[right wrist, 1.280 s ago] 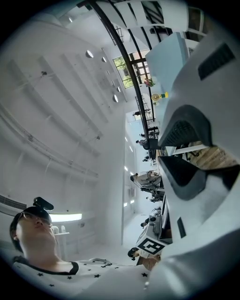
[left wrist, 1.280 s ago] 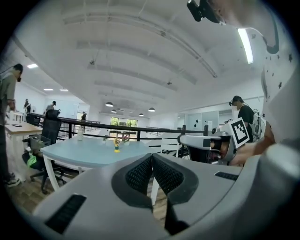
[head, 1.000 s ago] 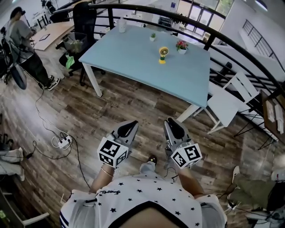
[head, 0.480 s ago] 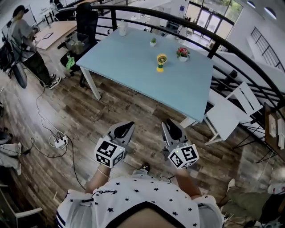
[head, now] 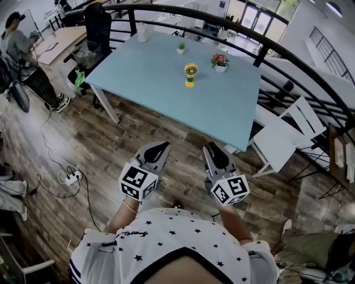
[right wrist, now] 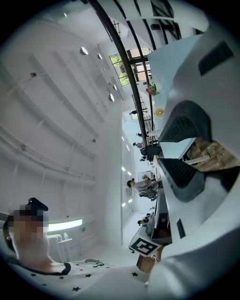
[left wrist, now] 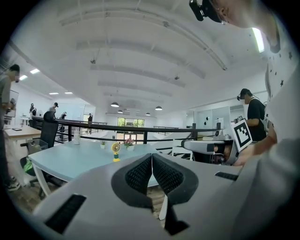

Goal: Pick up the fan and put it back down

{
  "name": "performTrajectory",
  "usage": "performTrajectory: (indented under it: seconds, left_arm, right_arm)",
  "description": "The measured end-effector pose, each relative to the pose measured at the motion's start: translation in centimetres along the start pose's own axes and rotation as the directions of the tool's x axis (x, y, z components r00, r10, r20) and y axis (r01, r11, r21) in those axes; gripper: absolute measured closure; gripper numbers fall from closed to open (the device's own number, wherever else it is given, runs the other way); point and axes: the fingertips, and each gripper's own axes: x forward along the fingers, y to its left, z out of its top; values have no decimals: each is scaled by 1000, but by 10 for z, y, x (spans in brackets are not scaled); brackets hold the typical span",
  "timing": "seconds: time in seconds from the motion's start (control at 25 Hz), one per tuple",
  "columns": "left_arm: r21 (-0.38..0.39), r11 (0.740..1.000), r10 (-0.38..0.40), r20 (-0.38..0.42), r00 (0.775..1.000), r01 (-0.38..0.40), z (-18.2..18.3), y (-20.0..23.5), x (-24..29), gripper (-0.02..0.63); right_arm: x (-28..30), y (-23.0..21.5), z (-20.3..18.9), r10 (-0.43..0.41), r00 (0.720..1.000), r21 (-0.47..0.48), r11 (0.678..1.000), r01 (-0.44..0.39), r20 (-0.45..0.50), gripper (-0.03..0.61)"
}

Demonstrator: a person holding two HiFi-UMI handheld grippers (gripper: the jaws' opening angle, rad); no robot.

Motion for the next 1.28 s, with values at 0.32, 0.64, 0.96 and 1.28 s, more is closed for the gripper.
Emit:
performTrajectory:
  seconds: [0.32, 0.64, 0.96, 1.28]
  left_arm:
    - [-59, 998, 5, -8, 1000, -5, -12, 33, 24, 586]
    - [11, 997, -77, -10, 997, 77, 8, 100, 84, 586]
    - [-10, 979, -206, -4, 979, 206, 38, 155, 122, 586]
    - [-36, 973, -228, -21, 974, 227, 40, 220, 156, 586]
  right_arm:
    - [22, -20, -7, -34, 999, -3, 999, 34, -19, 486]
    - [72, -54, 1, -175, 985, -15, 984, 175, -6, 486]
    - [128, -61, 19, -291, 957, -19, 957, 291, 1, 485]
    - [198, -81, 12, -322, 946, -23, 947, 321, -34, 479]
